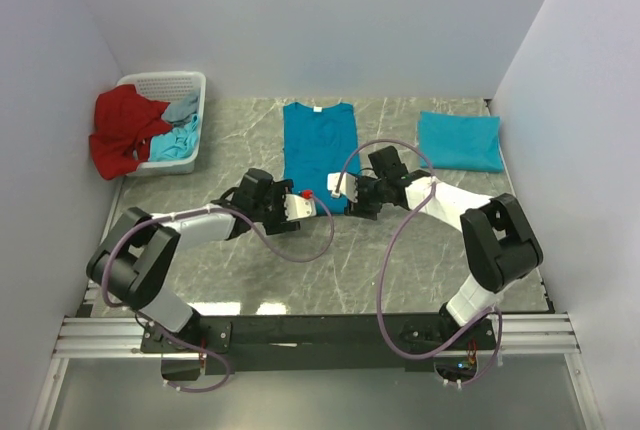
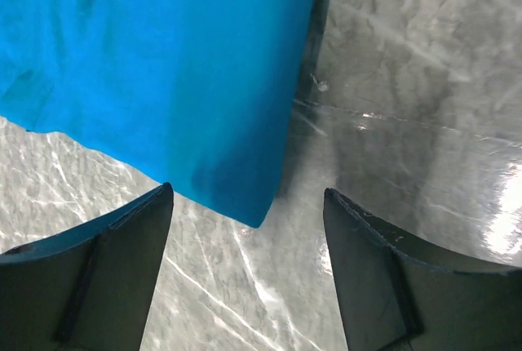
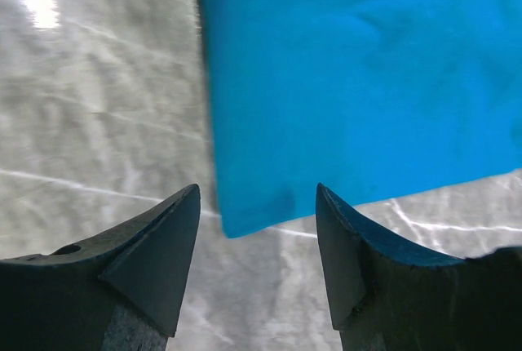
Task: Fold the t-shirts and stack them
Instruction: Fold the tshirt
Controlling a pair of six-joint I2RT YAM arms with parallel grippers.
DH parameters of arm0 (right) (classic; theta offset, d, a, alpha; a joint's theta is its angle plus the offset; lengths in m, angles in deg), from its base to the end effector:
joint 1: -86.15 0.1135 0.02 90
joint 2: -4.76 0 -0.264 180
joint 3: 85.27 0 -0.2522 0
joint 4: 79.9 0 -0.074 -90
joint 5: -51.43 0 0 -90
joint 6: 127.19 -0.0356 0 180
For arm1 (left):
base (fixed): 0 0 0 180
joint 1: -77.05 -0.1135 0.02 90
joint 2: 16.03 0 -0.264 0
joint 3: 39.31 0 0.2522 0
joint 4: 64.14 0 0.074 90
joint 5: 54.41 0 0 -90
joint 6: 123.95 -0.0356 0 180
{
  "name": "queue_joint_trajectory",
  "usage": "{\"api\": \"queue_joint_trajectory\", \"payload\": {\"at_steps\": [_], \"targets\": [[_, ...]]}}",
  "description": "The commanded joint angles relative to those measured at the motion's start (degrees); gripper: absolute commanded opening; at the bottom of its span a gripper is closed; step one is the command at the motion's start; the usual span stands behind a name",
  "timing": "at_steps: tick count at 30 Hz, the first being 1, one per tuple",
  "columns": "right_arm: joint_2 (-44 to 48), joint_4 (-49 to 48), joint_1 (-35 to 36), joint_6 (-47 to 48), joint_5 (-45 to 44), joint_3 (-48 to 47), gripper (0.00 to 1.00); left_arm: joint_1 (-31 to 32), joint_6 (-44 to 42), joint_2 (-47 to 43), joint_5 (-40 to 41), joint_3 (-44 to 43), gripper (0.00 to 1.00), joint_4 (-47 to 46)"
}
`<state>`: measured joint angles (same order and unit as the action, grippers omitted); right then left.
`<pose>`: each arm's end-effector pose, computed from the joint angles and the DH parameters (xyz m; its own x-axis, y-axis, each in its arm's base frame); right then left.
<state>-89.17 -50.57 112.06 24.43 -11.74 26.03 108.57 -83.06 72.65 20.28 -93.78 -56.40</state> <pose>0.2876 0.1576 0.1832 0.2018 -0.7748 -0.5991 -0.9420 0.0139 -0.3354 0.2534 -0.1664 0.1632 0.1347 0.7727 -0.6203 0.8705 0.2068 0.4467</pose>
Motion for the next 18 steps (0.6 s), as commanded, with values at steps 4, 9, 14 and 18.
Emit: {"api": "queue_joint_trajectory", "payload": {"at_steps": [4,9,14,18], "targets": [[-2.0,-3.6,0.4,1.2,-2.8,-0.2,0.66,0.3,-3.1,4.1,-0.3,-4.4,0.77,-0.6],[-2.1,-2.5,0.4,3.3,-1.8,0.0,0.66,0.3,-2.8,6.9,0.7,-5.3,0.66,-0.5],[-1.4,-3.1,-0.1,6.2,0.6,2.0,0.66,0.3,-0.6,7.8,3.5,-4.6,0.24,-2.2],[-0.7,-4.1,-0.8,9.7,2.2,3.5,0.66,0.4,0.1,6.2,3.1,-2.3,0.01,-3.6]]}}
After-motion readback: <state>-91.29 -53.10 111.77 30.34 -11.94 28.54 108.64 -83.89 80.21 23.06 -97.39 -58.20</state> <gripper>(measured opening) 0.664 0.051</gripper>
